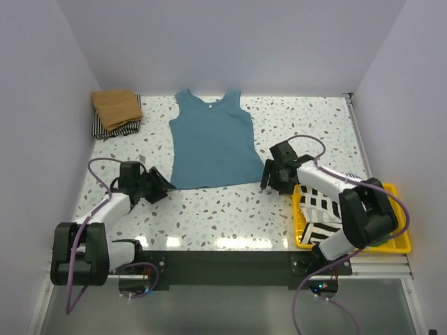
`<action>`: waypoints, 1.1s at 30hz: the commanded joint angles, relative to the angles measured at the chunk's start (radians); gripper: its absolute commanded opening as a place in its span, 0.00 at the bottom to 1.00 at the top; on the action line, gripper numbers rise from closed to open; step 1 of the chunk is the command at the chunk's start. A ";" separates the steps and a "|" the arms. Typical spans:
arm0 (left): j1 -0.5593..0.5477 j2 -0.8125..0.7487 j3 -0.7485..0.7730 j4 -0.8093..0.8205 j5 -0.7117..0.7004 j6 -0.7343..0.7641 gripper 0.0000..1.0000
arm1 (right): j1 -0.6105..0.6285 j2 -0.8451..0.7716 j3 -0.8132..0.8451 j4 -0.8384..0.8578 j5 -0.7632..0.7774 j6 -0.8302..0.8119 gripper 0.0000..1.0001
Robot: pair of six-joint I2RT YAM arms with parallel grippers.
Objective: Fold and stack the tank tops
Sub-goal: Flatten the tank top out
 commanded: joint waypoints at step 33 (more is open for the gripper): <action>0.159 -0.135 0.584 -0.293 -0.364 0.115 0.45 | 0.637 0.744 1.131 -0.068 0.277 -0.004 0.28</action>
